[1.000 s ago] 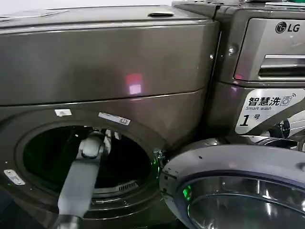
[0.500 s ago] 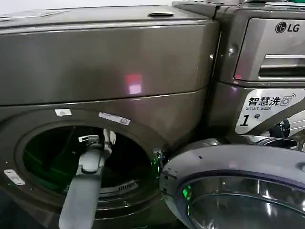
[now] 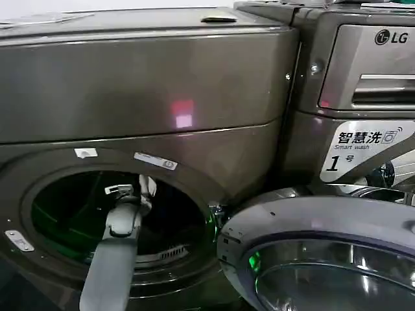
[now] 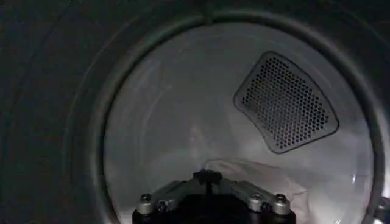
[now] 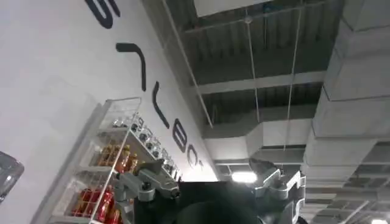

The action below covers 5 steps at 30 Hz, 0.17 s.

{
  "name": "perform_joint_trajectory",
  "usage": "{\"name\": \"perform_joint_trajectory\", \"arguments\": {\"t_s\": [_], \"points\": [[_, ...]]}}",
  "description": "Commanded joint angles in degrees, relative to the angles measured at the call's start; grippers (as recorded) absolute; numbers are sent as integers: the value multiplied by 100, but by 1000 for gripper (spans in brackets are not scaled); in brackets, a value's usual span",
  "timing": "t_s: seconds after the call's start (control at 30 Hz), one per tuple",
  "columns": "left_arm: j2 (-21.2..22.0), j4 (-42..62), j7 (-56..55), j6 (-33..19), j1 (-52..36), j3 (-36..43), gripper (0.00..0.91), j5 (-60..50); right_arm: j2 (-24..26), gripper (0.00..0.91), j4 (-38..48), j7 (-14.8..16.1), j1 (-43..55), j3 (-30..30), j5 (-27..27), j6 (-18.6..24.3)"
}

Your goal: Grasp the clothes from the dryer.

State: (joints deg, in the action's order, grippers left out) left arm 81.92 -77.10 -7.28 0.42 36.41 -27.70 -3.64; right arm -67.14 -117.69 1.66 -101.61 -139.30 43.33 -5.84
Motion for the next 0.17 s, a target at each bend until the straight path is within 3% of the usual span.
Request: {"name": "perform_joint_trajectory", "arguments": {"t_s": [0.03, 0.17], "points": [[18, 26, 0, -13, -26, -13, 0, 19, -10, 907, -9, 10, -2, -19, 10, -22], [20, 34, 24, -27, -37, -20, 0, 27, -12, 907, 2, 32, 0, -41, 11, -12]]}}
